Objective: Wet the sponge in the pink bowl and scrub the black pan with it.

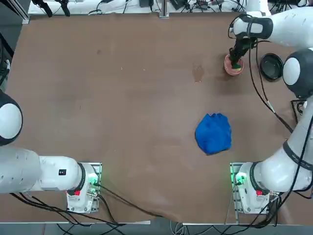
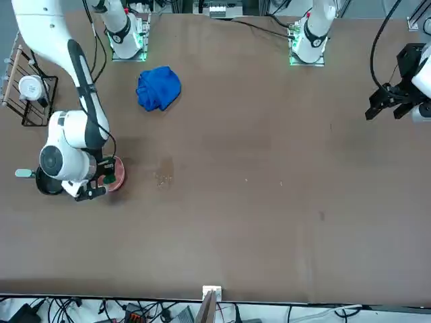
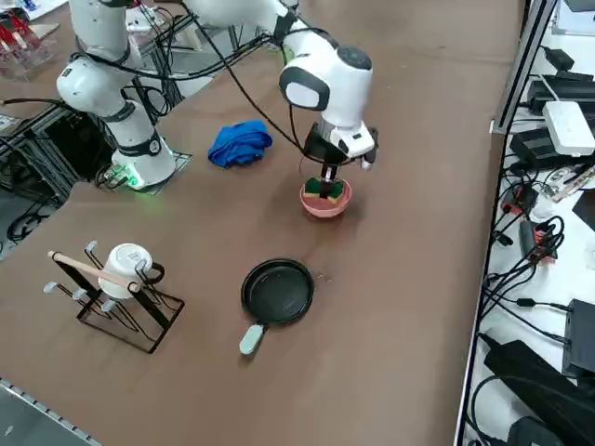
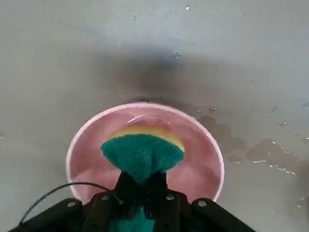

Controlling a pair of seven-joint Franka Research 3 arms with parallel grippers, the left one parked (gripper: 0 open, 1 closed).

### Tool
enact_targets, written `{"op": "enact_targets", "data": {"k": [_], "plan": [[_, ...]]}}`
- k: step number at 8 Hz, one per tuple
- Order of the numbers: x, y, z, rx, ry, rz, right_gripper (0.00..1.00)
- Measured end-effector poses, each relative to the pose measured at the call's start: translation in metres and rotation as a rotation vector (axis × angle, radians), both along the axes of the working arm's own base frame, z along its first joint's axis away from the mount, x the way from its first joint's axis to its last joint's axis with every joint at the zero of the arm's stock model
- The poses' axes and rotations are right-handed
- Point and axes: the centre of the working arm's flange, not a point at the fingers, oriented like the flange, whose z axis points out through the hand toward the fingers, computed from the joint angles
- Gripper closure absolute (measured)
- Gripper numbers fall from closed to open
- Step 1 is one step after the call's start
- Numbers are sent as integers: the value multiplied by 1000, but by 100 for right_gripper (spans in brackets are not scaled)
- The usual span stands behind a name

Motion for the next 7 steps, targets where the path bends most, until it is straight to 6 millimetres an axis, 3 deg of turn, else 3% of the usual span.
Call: {"op": "enact_targets", "data": {"k": [4, 7], "plan": [[-1, -4, -32, -3, 1, -5, 92], [-3, -5, -35, -2, -16, -4, 92]]}}
